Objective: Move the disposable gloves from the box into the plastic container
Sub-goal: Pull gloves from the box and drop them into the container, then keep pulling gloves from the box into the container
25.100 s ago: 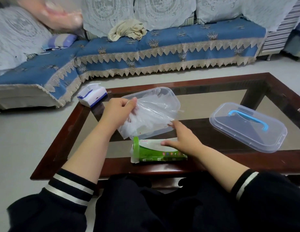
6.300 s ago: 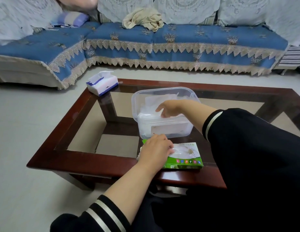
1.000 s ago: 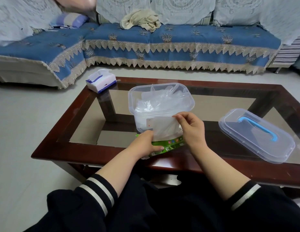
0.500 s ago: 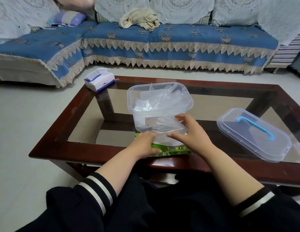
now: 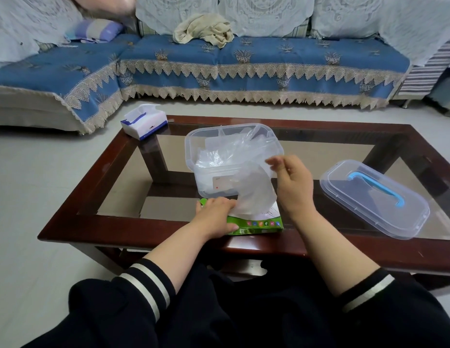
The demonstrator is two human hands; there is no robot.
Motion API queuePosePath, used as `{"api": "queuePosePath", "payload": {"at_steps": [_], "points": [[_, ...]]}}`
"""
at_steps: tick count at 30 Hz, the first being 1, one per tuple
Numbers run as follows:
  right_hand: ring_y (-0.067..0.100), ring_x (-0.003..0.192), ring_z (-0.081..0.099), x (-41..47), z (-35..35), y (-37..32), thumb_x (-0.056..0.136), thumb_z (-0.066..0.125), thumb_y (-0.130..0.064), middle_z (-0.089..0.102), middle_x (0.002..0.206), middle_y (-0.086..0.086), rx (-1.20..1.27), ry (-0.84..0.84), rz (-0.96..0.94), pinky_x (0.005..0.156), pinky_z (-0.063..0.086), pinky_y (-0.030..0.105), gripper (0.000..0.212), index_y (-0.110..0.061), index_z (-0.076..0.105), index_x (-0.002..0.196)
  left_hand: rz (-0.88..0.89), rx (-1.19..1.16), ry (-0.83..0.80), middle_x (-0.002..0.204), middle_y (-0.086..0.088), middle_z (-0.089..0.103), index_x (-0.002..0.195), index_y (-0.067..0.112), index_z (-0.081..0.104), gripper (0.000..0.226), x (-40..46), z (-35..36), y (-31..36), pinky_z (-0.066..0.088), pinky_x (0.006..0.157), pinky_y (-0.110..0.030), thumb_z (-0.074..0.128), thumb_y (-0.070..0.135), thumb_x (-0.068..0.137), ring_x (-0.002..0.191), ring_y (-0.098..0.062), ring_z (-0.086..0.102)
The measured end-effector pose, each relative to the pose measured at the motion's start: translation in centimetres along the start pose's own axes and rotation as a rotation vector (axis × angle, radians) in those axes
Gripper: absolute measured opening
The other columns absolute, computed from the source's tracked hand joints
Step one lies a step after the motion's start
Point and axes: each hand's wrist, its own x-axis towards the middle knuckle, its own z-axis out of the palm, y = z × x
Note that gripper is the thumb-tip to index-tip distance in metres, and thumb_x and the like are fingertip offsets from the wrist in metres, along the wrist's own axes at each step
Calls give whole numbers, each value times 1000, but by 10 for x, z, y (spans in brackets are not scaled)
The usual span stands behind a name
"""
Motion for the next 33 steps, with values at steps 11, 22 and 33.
{"api": "queuePosePath", "payload": {"at_steps": [11, 22, 33], "points": [[9, 90, 58, -15, -8, 20, 84, 70, -28, 61, 92, -13, -164, -265, 185, 80, 44, 21, 6, -30, 64, 86, -5, 47, 41, 135, 5, 45, 131, 31, 46, 51, 0, 3, 1, -11, 112, -59, 65, 42, 85, 135, -23, 33], [1, 72, 57, -7, -4, 1, 87, 65, -3, 67, 72, -15, 351, 2, 171, 71, 47, 21, 22, -21, 69, 75, -9, 53, 31, 136, 3, 45, 136, 34, 45, 55, -3, 0, 6, -12, 113, -56, 66, 39, 86, 135, -24, 33], [23, 80, 55, 69, -45, -50, 95, 56, -16, 65, 88, 11, 301, -110, 18, 82, 52, 51, 12, -14, 69, 94, -54, -6, 373, 125, 8, 57, 121, 33, 59, 55, -12, -15, 3, 29, 103, -46, 43, 71, 85, 121, -15, 49]]}}
